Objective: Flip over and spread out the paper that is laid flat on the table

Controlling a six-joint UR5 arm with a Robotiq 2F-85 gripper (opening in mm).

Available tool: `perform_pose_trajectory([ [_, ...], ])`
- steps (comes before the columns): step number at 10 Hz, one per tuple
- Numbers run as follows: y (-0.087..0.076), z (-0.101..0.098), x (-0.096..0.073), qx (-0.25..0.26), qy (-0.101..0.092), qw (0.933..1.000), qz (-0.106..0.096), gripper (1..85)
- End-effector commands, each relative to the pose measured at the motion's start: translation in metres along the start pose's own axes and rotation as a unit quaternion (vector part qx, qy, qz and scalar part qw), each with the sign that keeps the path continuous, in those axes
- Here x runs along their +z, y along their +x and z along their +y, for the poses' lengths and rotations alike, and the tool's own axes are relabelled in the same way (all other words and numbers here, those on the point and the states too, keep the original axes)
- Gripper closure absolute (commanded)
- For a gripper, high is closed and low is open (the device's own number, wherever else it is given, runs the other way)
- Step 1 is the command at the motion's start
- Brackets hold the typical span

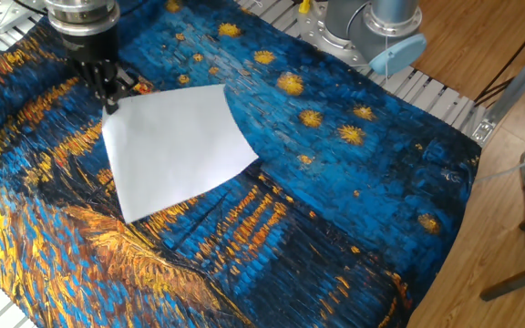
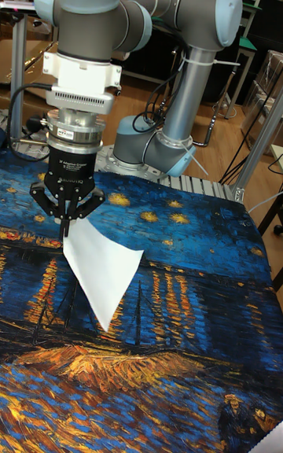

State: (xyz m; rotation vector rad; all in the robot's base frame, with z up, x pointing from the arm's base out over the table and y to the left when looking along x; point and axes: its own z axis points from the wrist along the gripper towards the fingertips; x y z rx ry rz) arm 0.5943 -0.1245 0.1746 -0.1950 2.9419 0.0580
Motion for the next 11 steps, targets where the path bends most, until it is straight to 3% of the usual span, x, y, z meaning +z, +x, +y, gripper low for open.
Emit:
perform_pose_trajectory([
  [1, 0.009, -0.002, -0.001, 0.000, 0.003, 0.9998, 0.017, 84.7],
  [2, 0.025, 0.001, -0.002, 0.001, -0.003, 0.9989, 0.047, 84.7],
  [4, 0.033, -0.007, -0.054, -0.008, -0.010, 0.9970, 0.077, 84.7],
  [8, 0.049, 0.016, -0.096, 0.019, 0.000, 0.9957, 0.091, 84.7],
  [9, 0.048, 0.016, -0.096, 0.019, 0.006, 0.9956, 0.092, 84.7],
  [11, 0.037, 0.017, -0.074, 0.017, -0.001, 0.9965, 0.082, 84.7],
])
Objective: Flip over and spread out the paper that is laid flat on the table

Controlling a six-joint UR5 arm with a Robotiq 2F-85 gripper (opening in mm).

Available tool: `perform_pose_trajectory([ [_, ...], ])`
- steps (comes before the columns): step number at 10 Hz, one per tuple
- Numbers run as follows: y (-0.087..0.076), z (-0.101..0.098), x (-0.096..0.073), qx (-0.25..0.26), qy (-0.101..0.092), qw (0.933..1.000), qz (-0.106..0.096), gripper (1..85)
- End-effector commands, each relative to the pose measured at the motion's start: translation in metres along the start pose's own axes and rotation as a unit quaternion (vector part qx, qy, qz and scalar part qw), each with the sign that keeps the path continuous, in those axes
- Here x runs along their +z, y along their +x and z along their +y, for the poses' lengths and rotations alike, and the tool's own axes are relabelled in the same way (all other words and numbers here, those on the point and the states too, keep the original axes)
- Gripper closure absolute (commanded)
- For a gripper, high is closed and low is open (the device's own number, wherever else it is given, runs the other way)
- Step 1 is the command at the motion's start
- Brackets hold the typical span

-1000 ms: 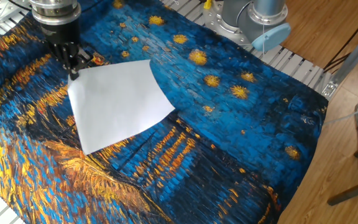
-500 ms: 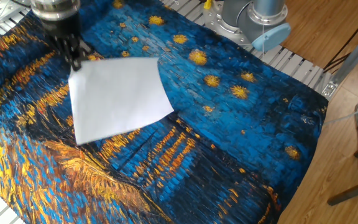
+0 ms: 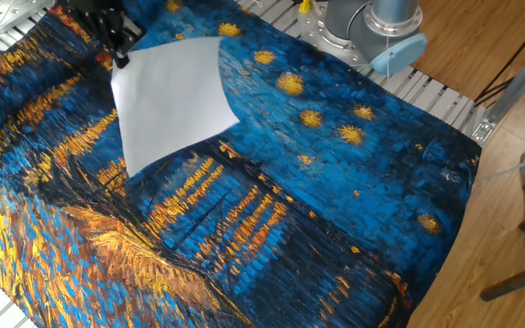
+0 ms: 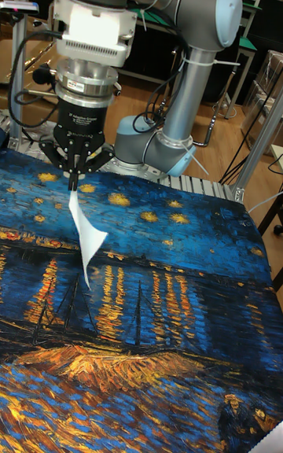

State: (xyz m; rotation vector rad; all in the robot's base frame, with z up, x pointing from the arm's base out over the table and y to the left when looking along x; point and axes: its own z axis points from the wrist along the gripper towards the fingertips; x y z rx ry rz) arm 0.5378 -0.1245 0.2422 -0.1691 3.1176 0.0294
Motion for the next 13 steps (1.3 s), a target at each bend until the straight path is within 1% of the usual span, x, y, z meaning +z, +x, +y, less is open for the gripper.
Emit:
perform_pose_trajectory([
  [1, -0.019, 0.010, 0.002, -0.003, -0.011, 0.9994, -0.031, 84.7],
  [2, -0.036, 0.013, 0.000, -0.006, -0.015, 0.9978, -0.064, 84.7],
  [3, -0.047, 0.010, -0.002, -0.010, -0.010, 0.9962, -0.086, 84.7],
  [4, -0.052, 0.009, -0.002, -0.010, -0.008, 0.9954, -0.094, 84.7],
  [5, -0.057, 0.015, -0.004, -0.012, -0.019, 0.9943, -0.104, 84.7],
  [6, -0.052, 0.018, -0.003, -0.020, -0.023, 0.9950, -0.095, 84.7],
  [7, -0.039, 0.015, -0.006, -0.023, -0.020, 0.9972, -0.068, 84.7],
  [8, -0.026, 0.011, -0.041, -0.026, -0.021, 0.9987, -0.039, 84.7],
  [9, -0.013, 0.009, -0.073, -0.027, -0.018, 0.9993, -0.016, 84.7],
  [10, -0.004, 0.010, -0.099, -0.026, -0.018, 0.9995, -0.003, 84.7],
  [11, 0.003, 0.015, -0.119, -0.024, -0.017, 0.9996, 0.006, 84.7],
  [12, 0.007, 0.017, -0.128, -0.025, -0.010, 0.9996, 0.006, 84.7],
  [13, 0.008, 0.021, -0.132, -0.024, -0.008, 0.9997, 0.007, 84.7],
])
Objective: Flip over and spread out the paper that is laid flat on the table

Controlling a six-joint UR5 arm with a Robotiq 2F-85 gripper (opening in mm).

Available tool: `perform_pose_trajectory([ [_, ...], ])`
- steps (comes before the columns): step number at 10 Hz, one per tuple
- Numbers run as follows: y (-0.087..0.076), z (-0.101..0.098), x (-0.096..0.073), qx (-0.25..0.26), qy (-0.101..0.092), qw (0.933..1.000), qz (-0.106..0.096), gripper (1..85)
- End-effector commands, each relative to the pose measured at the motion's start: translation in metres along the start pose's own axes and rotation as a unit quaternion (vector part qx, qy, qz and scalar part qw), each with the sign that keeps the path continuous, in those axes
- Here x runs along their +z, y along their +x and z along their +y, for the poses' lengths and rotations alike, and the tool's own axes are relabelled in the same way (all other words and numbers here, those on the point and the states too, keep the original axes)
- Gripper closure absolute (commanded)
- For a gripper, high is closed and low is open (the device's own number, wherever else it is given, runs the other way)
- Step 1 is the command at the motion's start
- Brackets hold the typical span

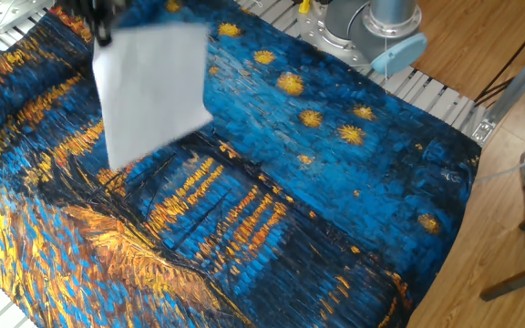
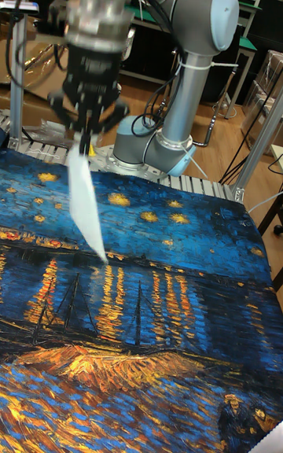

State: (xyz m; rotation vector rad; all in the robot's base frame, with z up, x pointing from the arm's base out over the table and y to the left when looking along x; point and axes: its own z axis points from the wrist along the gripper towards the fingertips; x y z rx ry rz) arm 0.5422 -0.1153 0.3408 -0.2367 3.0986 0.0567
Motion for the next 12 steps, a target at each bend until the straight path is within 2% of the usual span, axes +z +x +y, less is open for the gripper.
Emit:
perform_pose_trajectory([
  [1, 0.013, 0.009, -0.035, -0.009, 0.010, 0.9998, 0.013, 84.7],
  [2, 0.010, 0.006, -0.033, -0.013, 0.020, 0.9997, 0.010, 84.7],
  [4, 0.003, 0.023, -0.025, 0.017, 0.027, 0.9995, 0.003, 84.7],
  [5, -0.001, 0.029, -0.019, 0.029, 0.038, 0.9988, -0.005, 84.7],
  [6, -0.010, 0.030, -0.010, 0.030, 0.034, 0.9989, -0.011, 84.7],
  [7, -0.014, 0.031, -0.002, 0.030, 0.018, 0.9993, -0.012, 84.7],
  [8, -0.015, 0.026, 0.005, 0.026, 0.014, 0.9995, -0.011, 84.7],
  [12, -0.019, -0.027, 0.019, -0.011, 0.025, 0.9996, -0.009, 84.7],
])
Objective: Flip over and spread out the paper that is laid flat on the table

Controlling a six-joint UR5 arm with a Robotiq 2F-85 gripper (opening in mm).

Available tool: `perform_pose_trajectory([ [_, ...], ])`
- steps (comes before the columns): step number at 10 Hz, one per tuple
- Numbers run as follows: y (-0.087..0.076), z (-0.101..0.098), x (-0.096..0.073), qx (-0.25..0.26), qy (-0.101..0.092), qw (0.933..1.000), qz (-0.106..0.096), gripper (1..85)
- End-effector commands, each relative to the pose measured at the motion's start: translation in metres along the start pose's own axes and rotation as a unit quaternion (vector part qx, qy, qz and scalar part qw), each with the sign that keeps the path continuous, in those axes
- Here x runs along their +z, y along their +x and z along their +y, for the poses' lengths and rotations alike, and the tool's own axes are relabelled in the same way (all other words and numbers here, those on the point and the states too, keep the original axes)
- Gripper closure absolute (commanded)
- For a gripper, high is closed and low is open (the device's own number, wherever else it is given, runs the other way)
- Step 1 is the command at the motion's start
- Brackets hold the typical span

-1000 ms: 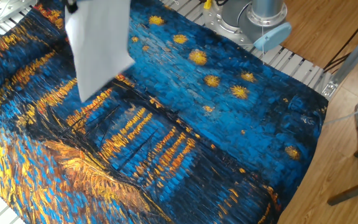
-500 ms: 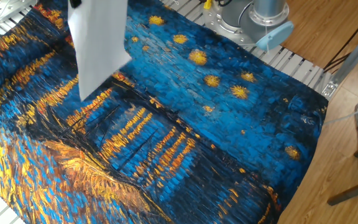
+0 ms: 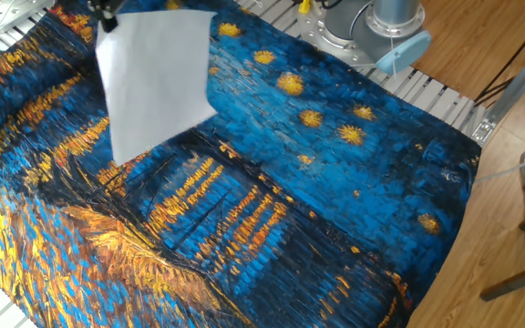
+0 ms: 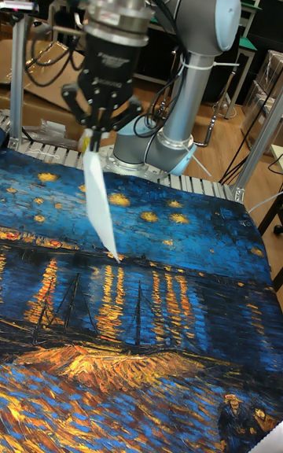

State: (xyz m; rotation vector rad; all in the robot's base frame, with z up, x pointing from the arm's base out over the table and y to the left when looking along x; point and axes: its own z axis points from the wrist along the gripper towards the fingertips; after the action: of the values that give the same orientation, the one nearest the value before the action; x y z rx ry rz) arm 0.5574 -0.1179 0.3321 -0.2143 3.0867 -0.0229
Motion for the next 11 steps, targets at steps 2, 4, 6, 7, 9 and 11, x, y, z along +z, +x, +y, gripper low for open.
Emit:
perform_pose_trajectory([
  [2, -0.006, -0.039, 0.026, -0.030, 0.003, 0.9994, -0.017, 84.7],
  [4, 0.002, -0.058, 0.031, -0.042, 0.014, 0.9988, -0.021, 84.7],
  [6, 0.007, -0.088, 0.028, -0.068, 0.061, 0.9956, -0.023, 84.7],
  [7, 0.006, -0.093, 0.025, -0.073, 0.072, 0.9945, -0.022, 84.7],
  [9, -0.009, -0.065, 0.029, -0.039, 0.061, 0.9971, -0.025, 84.7],
  [11, -0.015, 0.004, 0.044, 0.048, -0.004, 0.9983, -0.033, 84.7],
])
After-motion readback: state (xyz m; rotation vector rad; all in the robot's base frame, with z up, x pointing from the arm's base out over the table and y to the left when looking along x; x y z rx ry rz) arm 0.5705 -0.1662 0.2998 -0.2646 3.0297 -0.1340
